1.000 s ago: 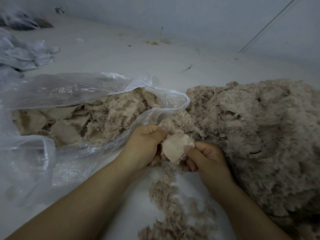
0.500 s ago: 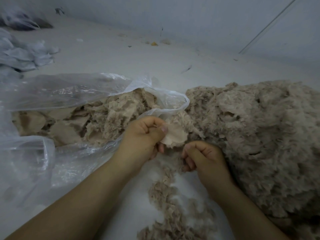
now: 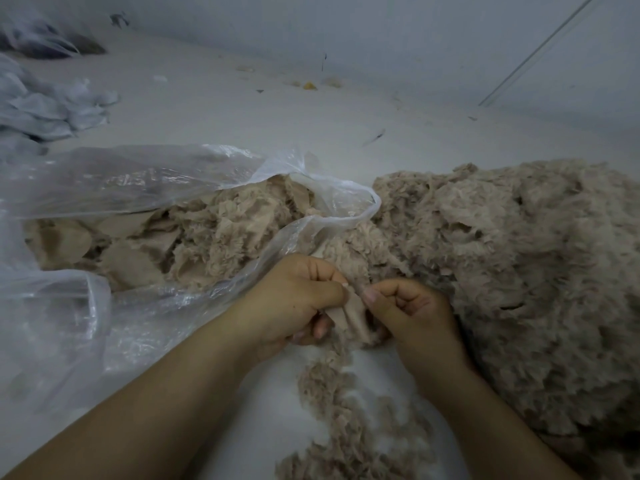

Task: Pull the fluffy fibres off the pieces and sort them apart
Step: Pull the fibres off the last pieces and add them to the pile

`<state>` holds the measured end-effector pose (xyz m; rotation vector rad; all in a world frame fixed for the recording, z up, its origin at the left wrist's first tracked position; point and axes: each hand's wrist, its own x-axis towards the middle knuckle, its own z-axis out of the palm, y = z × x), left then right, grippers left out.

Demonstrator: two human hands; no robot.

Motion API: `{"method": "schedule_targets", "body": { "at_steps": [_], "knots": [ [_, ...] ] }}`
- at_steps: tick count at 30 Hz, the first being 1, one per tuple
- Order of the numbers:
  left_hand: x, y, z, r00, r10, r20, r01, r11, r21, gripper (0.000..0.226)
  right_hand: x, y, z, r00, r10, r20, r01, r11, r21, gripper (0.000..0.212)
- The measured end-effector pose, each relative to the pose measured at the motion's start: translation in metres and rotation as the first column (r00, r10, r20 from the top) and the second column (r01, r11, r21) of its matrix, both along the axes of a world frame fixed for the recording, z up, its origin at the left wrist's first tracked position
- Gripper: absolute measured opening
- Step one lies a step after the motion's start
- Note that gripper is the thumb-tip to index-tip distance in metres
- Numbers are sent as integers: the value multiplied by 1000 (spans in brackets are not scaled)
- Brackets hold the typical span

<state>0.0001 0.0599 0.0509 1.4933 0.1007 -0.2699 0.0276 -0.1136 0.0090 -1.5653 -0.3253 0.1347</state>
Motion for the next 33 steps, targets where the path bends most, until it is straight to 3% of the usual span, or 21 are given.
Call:
{"method": "schedule_targets", "body": {
  "at_steps": [5, 7, 9, 10, 11, 12, 14, 16, 18, 20, 22, 24, 26, 28, 30, 33],
  "knots": [
    [4, 11, 3, 968, 241, 71, -239, 971, -29, 29, 2, -3, 0, 997, -58, -48, 56, 997, -51, 29],
    [7, 19, 2, 854, 447, 268, -475, 879, 46, 23, 0, -3, -1, 1000, -11, -9, 10, 993, -116, 18],
    [8, 32, 1, 597, 515, 616, -748, 635, 194, 17, -3, -2, -3, 998, 62, 21, -55, 971, -231, 15],
    [8, 39, 1, 484, 417, 770, -839, 470, 273, 15, -3, -2, -6, 996, 83, 24, -74, 966, -248, 21],
    [8, 46, 2, 429, 268, 863, -890, 289, 353, 16, -2, -2, -8, 996, 83, 20, -76, 969, -235, 25],
    [9, 52, 2, 442, 122, 889, -895, 125, 428, 18, 0, -2, -9, 998, 67, 19, -61, 974, -218, 26],
    [13, 61, 0, 657, -28, 754, -753, -85, 653, 17, 2, -2, -11, 999, 34, 15, -30, 980, -197, 28],
    [13, 59, 0, 865, 33, 500, -489, -162, 857, 11, 3, -2, -12, 999, 32, 15, -28, 980, -196, 28],
    [11, 58, 1, 910, 90, 404, -382, -199, 903, 12, 4, -2, -14, 998, 56, -3, -55, 978, -200, 29],
    [8, 53, 8, 878, 103, 467, -444, -187, 876, 8, 5, -3, -15, 997, 78, -12, -79, 974, -211, 33],
    [5, 40, 10, 781, 21, 624, -621, -80, 780, 3, 6, -4, -16, 996, 85, -14, -86, 968, -237, 35],
    [4, 22, 5, 711, -105, 695, -686, 111, 719, 8, 6, -4, -16, 996, 84, -7, -83, 964, -252, 37],
    [5, 5, -3, 799, -119, 590, -500, 416, 760, 16, 6, -4, -17, 997, 75, -14, -76, 974, -212, 37],
    [6, -4, -13, 908, -98, 408, -264, 621, 738, 18, 7, -3, -15, 998, 54, -25, -57, 986, -159, 33],
    [7, -7, -19, 937, -133, 324, -159, 662, 732, 29, 7, -1, -12, 998, 46, -43, -51, 992, -112, 31],
    [4, -15, -21, 926, -236, 296, -82, 638, 766, 27, 5, 1, -9, 998, 39, -58, -44, 994, -96, 30]
  ]
}}
